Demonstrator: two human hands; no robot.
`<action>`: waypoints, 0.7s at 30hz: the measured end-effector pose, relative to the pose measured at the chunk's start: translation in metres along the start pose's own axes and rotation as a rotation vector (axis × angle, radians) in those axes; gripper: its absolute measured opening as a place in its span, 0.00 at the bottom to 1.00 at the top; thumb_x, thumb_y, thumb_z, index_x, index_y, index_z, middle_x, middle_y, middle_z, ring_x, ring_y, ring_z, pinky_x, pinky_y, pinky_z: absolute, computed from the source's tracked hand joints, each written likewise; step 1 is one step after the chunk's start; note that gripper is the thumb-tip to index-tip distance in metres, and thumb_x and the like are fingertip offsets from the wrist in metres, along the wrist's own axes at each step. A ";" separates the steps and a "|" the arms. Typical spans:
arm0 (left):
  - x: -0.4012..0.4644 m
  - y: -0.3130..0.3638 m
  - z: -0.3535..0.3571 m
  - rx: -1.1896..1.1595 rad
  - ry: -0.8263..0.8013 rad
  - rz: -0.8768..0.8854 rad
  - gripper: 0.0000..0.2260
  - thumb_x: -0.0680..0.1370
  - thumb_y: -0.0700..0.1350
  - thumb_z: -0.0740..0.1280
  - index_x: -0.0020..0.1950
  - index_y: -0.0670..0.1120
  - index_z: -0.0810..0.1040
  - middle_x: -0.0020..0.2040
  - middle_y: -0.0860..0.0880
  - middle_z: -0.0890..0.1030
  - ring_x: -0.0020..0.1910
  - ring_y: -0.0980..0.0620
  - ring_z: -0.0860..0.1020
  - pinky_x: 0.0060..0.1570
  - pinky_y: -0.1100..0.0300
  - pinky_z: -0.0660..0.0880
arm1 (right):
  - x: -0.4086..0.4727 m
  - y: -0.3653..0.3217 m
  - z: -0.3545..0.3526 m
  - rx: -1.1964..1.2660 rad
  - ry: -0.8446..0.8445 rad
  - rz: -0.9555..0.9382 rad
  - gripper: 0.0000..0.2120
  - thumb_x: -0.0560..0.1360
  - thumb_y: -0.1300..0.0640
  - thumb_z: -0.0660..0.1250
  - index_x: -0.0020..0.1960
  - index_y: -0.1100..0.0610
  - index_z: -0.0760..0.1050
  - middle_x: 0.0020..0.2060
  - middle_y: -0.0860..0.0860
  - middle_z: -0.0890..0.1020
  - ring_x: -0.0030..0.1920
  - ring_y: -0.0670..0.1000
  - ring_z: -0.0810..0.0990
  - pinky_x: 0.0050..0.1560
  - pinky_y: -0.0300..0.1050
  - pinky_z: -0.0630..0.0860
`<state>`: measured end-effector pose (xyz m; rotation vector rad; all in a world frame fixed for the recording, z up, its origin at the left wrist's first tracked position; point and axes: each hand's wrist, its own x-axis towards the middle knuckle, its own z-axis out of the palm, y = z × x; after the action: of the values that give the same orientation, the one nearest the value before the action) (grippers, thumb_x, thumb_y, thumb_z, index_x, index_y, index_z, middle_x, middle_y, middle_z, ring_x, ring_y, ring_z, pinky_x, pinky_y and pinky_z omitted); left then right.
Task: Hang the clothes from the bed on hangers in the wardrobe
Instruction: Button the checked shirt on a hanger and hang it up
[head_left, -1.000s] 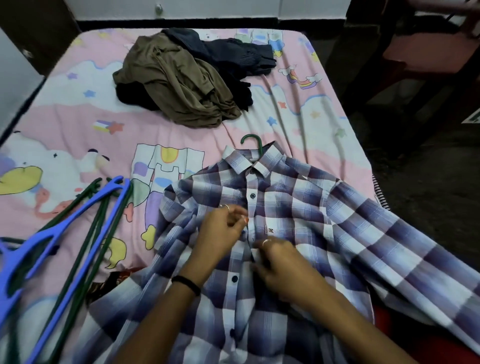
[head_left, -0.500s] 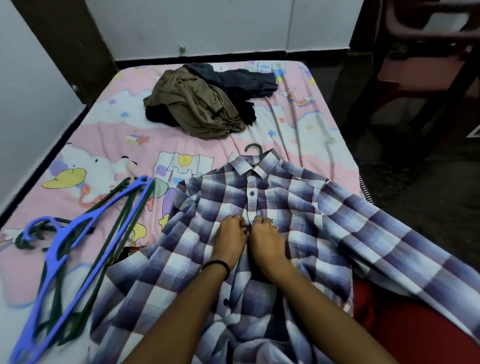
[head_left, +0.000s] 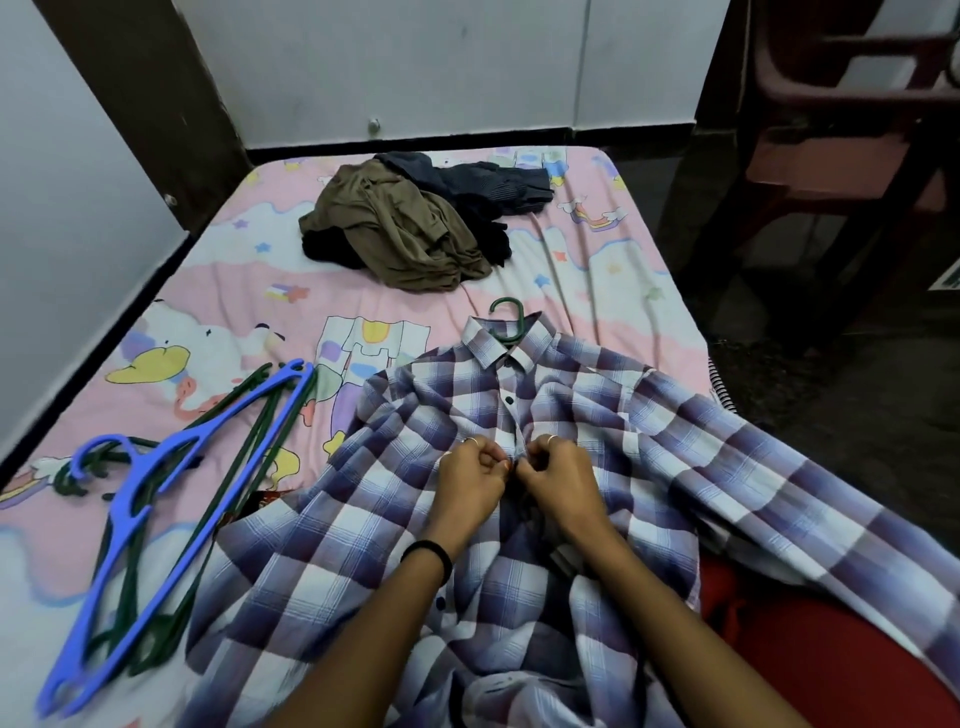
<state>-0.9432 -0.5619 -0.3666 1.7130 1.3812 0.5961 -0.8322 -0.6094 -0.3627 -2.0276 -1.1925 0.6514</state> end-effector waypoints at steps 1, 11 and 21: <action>-0.002 -0.002 0.001 -0.008 0.009 0.007 0.03 0.75 0.37 0.69 0.44 0.45 0.78 0.35 0.53 0.77 0.33 0.59 0.75 0.34 0.75 0.70 | -0.002 0.001 0.000 0.024 0.015 0.009 0.06 0.72 0.60 0.68 0.37 0.58 0.74 0.32 0.51 0.78 0.36 0.51 0.76 0.36 0.40 0.66; -0.011 -0.030 0.003 -0.168 -0.041 0.031 0.07 0.76 0.32 0.66 0.49 0.41 0.82 0.44 0.49 0.84 0.43 0.57 0.81 0.48 0.70 0.76 | -0.010 0.009 0.016 -0.008 0.043 -0.059 0.06 0.72 0.57 0.69 0.40 0.59 0.74 0.36 0.51 0.79 0.37 0.50 0.76 0.36 0.42 0.69; -0.012 -0.043 0.012 -0.481 -0.028 -0.096 0.08 0.75 0.32 0.68 0.44 0.45 0.80 0.42 0.48 0.83 0.43 0.56 0.82 0.46 0.69 0.77 | -0.016 0.019 0.029 0.184 0.034 0.023 0.04 0.72 0.59 0.72 0.45 0.59 0.79 0.34 0.48 0.80 0.34 0.43 0.76 0.35 0.27 0.69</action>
<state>-0.9608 -0.5748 -0.4077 1.2588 1.1754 0.7743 -0.8492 -0.6212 -0.3943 -1.8936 -1.0515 0.7081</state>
